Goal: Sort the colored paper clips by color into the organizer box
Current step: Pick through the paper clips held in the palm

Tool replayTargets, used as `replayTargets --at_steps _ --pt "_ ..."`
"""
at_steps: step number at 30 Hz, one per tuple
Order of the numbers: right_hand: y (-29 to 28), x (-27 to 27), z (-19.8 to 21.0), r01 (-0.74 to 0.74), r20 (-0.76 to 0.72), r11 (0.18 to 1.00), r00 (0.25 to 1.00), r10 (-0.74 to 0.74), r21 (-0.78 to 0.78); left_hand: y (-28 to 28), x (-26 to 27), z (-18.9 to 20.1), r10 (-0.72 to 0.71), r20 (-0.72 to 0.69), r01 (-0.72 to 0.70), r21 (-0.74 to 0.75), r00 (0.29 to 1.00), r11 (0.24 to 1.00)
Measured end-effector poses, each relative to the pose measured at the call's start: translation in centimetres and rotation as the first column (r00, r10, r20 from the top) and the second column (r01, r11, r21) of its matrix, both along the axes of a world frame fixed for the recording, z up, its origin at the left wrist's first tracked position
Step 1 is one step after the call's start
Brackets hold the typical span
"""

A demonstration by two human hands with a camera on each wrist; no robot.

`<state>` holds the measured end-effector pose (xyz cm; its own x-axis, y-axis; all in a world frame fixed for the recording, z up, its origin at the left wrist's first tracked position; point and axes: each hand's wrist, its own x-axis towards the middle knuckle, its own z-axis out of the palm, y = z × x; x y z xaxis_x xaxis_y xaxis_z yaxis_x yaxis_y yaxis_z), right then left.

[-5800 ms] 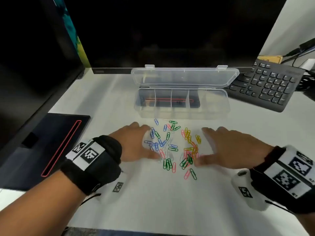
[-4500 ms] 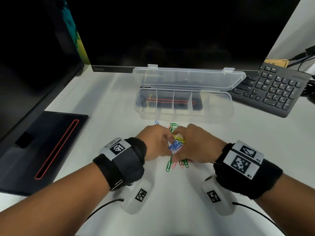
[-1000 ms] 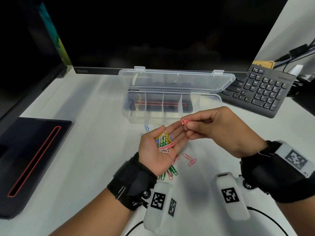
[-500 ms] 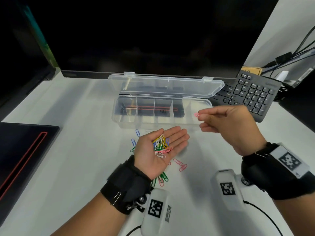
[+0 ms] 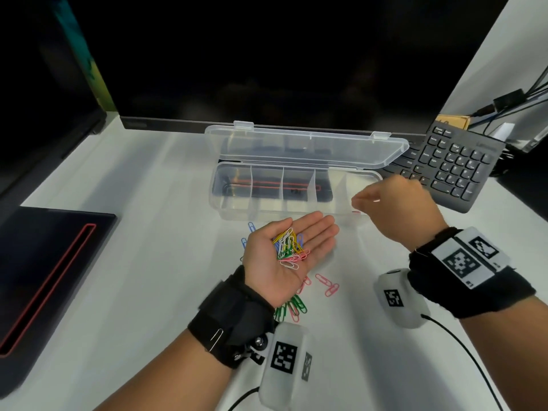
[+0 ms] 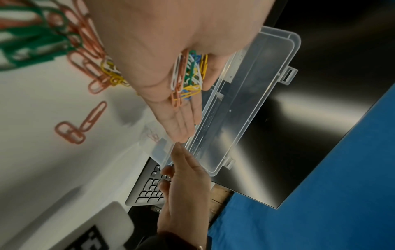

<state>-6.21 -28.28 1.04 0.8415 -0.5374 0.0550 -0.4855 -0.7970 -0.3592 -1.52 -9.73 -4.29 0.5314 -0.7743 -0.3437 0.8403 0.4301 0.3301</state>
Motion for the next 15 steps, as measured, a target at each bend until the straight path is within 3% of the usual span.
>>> replayTargets --at_steps 3,5,8,10,15 --pt "1.0 -0.4 0.8 -0.085 0.154 0.992 0.983 0.098 -0.092 0.0 0.1 -0.1 0.043 -0.006 -0.043 -0.015 0.999 0.999" --pt "2.7 -0.8 2.1 -0.183 0.249 0.981 0.949 0.194 -0.065 0.0 0.2 -0.2 0.093 -0.012 -0.093 -0.021 0.996 0.995" --pt "5.5 -1.6 3.3 -0.382 0.124 0.919 0.921 0.37 0.093 0.0 0.2 -0.3 0.142 -0.039 -0.144 -0.048 0.989 0.988" --pt "6.6 -1.8 3.1 -0.434 0.005 0.888 0.899 0.438 0.155 0.0 0.2 -0.4 0.156 -0.034 -0.158 -0.061 0.987 0.986" --pt "7.7 -1.5 1.4 -0.46 -0.081 0.888 0.886 0.457 -0.01 0.1 0.3 -0.7 0.177 0.02 -0.176 -0.031 0.984 0.984"
